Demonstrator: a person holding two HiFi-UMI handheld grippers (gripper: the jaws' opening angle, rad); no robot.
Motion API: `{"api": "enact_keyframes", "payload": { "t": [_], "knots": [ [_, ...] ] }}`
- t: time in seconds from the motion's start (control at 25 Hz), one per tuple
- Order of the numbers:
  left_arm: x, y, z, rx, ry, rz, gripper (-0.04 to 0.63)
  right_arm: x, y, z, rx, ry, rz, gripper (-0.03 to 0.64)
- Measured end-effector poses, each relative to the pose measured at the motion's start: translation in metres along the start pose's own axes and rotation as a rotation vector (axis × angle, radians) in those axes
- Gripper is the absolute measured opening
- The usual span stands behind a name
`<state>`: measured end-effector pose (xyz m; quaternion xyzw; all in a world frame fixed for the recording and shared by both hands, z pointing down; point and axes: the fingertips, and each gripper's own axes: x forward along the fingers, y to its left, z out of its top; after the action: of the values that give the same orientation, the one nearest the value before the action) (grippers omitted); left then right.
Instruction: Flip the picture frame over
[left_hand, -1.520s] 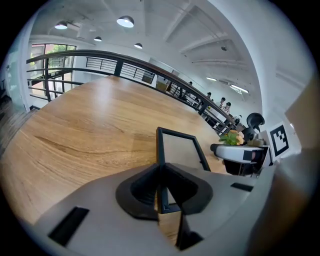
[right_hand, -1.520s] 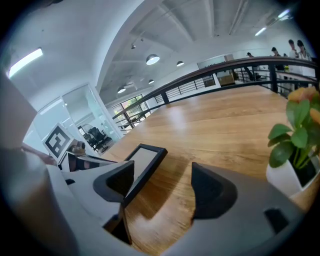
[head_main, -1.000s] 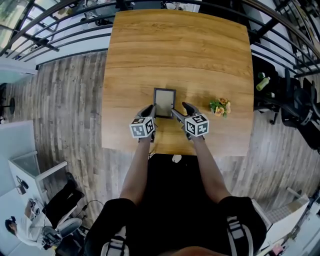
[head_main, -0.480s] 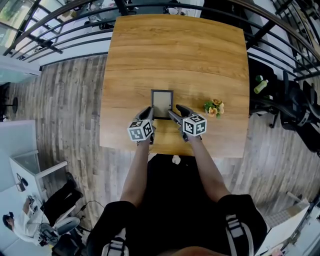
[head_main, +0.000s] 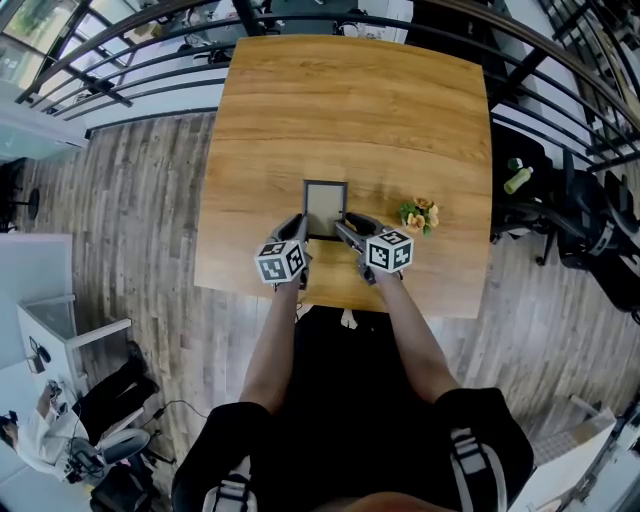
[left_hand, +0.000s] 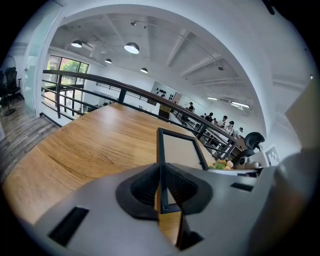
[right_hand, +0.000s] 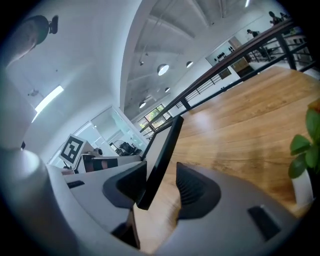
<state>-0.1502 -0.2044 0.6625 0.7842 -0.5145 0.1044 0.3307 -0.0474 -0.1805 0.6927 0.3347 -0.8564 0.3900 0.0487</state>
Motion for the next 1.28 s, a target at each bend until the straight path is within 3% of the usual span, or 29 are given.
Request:
{"api": "enact_keyframes", "payload": {
  "t": [0.4, 0.96, 1.28],
  "knots": [
    [-0.009, -0.019, -0.004, -0.001, -0.033, -0.007, 0.058, -0.012, 0.018, -0.005, 0.037, 0.02, 0.116, 0.143],
    [-0.014, -0.039, -0.014, -0.025, -0.058, -0.023, 0.057, -0.038, 0.024, 0.004, 0.231, -0.03, 0.254, 0.08],
    [-0.013, -0.046, -0.018, -0.019, -0.066, -0.022, 0.057, -0.046, 0.022, 0.003, 0.22, -0.019, 0.268, 0.075]
  ]
}}
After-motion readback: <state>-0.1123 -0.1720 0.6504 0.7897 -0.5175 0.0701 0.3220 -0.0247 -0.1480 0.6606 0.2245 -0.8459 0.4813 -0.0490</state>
